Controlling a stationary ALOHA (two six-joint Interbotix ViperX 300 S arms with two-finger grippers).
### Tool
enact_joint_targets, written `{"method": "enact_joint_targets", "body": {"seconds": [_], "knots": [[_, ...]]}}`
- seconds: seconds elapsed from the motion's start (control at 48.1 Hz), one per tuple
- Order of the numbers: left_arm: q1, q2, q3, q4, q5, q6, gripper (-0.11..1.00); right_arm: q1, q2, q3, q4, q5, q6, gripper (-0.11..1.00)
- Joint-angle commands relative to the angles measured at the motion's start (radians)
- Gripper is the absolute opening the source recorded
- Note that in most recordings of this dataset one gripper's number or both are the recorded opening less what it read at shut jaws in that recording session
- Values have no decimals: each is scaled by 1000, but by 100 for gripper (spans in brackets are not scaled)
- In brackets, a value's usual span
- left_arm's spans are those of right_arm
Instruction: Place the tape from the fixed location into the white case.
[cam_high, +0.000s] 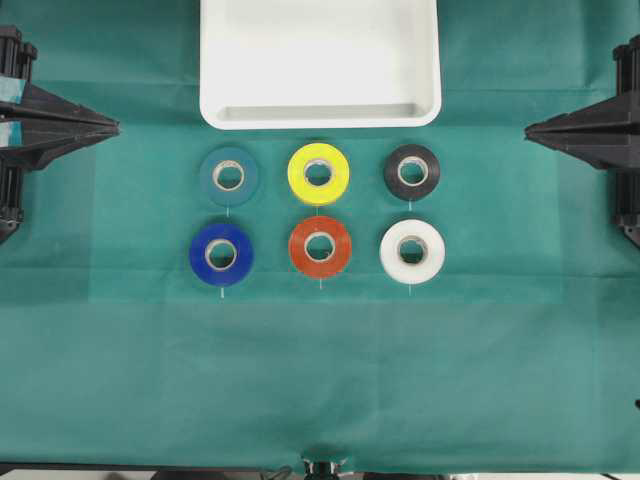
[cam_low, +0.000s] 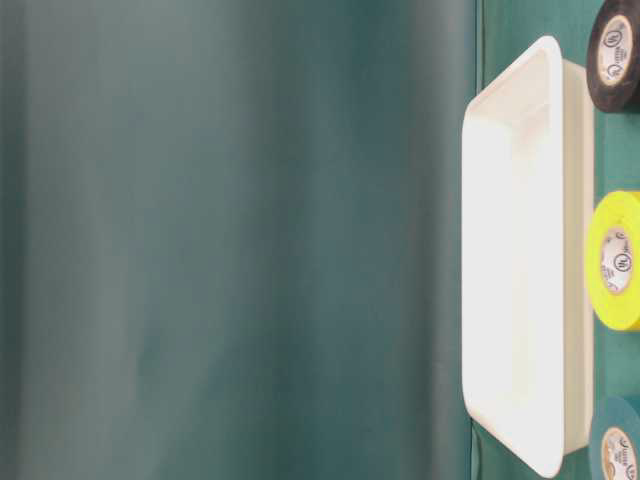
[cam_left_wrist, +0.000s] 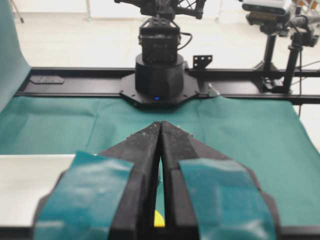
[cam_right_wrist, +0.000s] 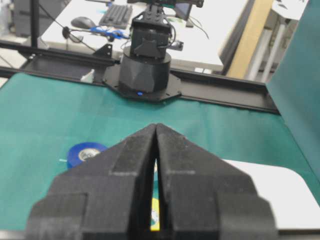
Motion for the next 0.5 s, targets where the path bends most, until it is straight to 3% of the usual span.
{"method": "enact_joint_targets", "body": {"seconds": [0.0,0.478], "knots": [[-5,17,-15,-6,-2,3,2,-2,9,-34,5,-6,5,0],[-3,28,-17,-11,0,-5,2,-2,17,-38,5,-3,6,0]]}}
